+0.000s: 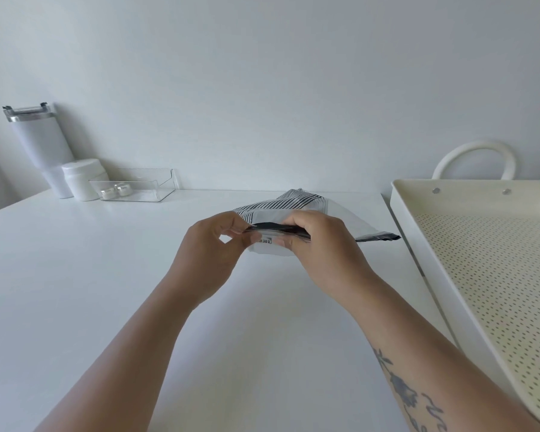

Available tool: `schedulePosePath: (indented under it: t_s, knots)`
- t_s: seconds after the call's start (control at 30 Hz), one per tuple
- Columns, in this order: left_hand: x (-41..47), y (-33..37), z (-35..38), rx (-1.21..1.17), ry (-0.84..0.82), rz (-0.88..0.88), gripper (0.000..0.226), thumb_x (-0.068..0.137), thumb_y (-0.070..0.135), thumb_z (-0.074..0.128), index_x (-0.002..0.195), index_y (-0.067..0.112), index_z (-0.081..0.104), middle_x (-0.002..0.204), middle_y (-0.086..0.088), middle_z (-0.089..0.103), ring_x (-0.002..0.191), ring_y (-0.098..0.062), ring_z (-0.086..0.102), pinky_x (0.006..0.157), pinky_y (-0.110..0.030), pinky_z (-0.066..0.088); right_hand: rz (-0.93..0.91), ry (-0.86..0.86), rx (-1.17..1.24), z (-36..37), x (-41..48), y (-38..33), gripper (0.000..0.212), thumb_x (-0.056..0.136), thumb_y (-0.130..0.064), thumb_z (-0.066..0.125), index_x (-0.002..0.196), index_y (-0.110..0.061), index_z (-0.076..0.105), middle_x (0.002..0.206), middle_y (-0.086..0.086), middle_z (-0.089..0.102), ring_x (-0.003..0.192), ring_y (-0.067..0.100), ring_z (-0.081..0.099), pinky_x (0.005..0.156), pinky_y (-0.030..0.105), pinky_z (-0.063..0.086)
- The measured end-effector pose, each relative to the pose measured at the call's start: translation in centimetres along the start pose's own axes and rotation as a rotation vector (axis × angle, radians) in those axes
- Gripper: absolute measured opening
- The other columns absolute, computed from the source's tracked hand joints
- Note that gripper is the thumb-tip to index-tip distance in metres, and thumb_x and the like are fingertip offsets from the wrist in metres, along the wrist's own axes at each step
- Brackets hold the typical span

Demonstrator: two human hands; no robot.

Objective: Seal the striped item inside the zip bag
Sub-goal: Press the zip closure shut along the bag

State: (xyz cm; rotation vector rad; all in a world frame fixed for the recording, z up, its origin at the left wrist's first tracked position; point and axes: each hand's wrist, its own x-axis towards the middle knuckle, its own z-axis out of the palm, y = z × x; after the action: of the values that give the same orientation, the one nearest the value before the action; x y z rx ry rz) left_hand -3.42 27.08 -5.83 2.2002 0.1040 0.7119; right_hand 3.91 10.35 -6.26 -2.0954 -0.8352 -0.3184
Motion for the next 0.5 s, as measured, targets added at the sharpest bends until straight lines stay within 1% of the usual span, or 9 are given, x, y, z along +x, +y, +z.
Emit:
schedulePosePath:
  t_s: [0.07, 0.13, 0.17, 0.2, 0.27, 0.33, 0.4, 0.47, 0.5]
  knots:
    - [0.02, 0.0, -0.13, 0.001, 0.0, -0.003, 0.013, 0.083, 0.032, 0.072, 0.075, 0.026, 0.065, 0.081, 0.01, 0.071, 0.048, 0.006, 0.049, 0.047, -0.007, 0.035, 0.016, 0.015, 0.01, -0.09, 0.04, 0.06, 0.011, 0.086, -0.025, 0.068, 0.076, -0.026, 0.064, 0.067, -0.009, 0.058, 0.062, 0.014, 0.051, 0.057, 0.032, 0.042]
    - [0.02, 0.08, -0.21, -0.019, -0.009, 0.011, 0.013, 0.08, 0.036, 0.074, 0.086, 0.026, 0.067, 0.085, 0.012, 0.073, 0.064, 0.005, 0.057, 0.058, -0.01, 0.04, 0.071, 0.043, 0.044, -0.28, 0.14, 0.28, 0.024, 0.084, -0.026, 0.069, 0.063, -0.032, 0.059, 0.054, -0.009, 0.048, 0.05, 0.011, 0.04, 0.051, 0.029, 0.033]
    - [0.02, 0.19, -0.26, -0.051, -0.017, 0.014, 0.012, 0.08, 0.036, 0.075, 0.087, 0.028, 0.068, 0.086, 0.013, 0.073, 0.068, 0.003, 0.059, 0.059, -0.012, 0.042, 0.101, 0.054, 0.058, -0.38, 0.2, 0.28, 0.027, 0.083, -0.027, 0.07, 0.06, -0.033, 0.059, 0.05, -0.008, 0.045, 0.047, 0.011, 0.036, 0.05, 0.027, 0.03]
    - [0.03, 0.26, -0.31, -0.087, -0.022, 0.012, 0.008, 0.08, 0.035, 0.075, 0.084, 0.03, 0.069, 0.082, 0.016, 0.072, 0.063, 0.001, 0.058, 0.054, -0.012, 0.04, 0.122, 0.059, 0.071, -0.43, 0.22, 0.27, 0.025, 0.082, -0.028, 0.071, 0.06, -0.033, 0.061, 0.048, -0.008, 0.043, 0.045, 0.011, 0.034, 0.049, 0.027, 0.028]
    - [-0.01, 0.25, -0.23, -0.12, -0.015, -0.004, 0.01, 0.084, 0.029, 0.073, 0.075, 0.029, 0.068, 0.062, 0.022, 0.064, 0.04, -0.004, 0.039, 0.039, -0.008, 0.027, 0.136, 0.057, 0.077, -0.38, 0.19, 0.14, 0.019, 0.081, -0.029, 0.071, 0.064, -0.032, 0.065, 0.046, -0.007, 0.042, 0.044, 0.011, 0.033, 0.049, 0.027, 0.027]
    - [0.04, 0.09, -0.05, -0.112, 0.003, -0.028, 0.013, 0.087, 0.023, 0.069, 0.074, 0.026, 0.068, 0.053, 0.023, 0.058, 0.034, -0.007, 0.026, 0.035, -0.008, 0.02, 0.124, 0.043, 0.053, -0.23, 0.07, -0.03, 0.02, 0.082, -0.03, 0.07, 0.063, -0.031, 0.062, 0.046, -0.007, 0.043, 0.044, 0.012, 0.035, 0.049, 0.026, 0.027]
    - [0.1, 0.07, -0.07, -0.104, 0.03, -0.035, 0.012, 0.09, 0.021, 0.066, 0.078, 0.025, 0.067, 0.062, 0.022, 0.063, 0.037, -0.007, 0.033, 0.036, -0.009, 0.023, 0.108, 0.032, 0.016, -0.18, -0.09, -0.07, 0.02, 0.083, -0.031, 0.069, 0.066, -0.031, 0.059, 0.048, -0.008, 0.045, 0.045, 0.011, 0.037, 0.048, 0.026, 0.028]
    - [0.24, -0.07, -0.27, -0.097, 0.067, -0.027, 0.012, 0.092, 0.022, 0.063, 0.081, 0.026, 0.065, 0.077, 0.02, 0.068, 0.053, -0.001, 0.048, 0.045, -0.009, 0.034, 0.107, 0.039, 0.002, -0.22, -0.1, 0.09, 0.02, 0.085, -0.027, 0.068, 0.068, -0.026, 0.056, 0.052, -0.008, 0.047, 0.049, 0.012, 0.04, 0.049, 0.028, 0.03]
    - [0.29, -0.14, -0.32, -0.097, 0.067, -0.028, 0.011, 0.092, 0.024, 0.062, 0.082, 0.027, 0.065, 0.082, 0.019, 0.069, 0.058, -0.001, 0.05, 0.048, -0.009, 0.036, 0.104, 0.048, 0.007, -0.24, -0.02, 0.18, 0.026, 0.085, -0.024, 0.068, 0.065, -0.023, 0.053, 0.055, -0.008, 0.046, 0.052, 0.013, 0.04, 0.051, 0.029, 0.032]
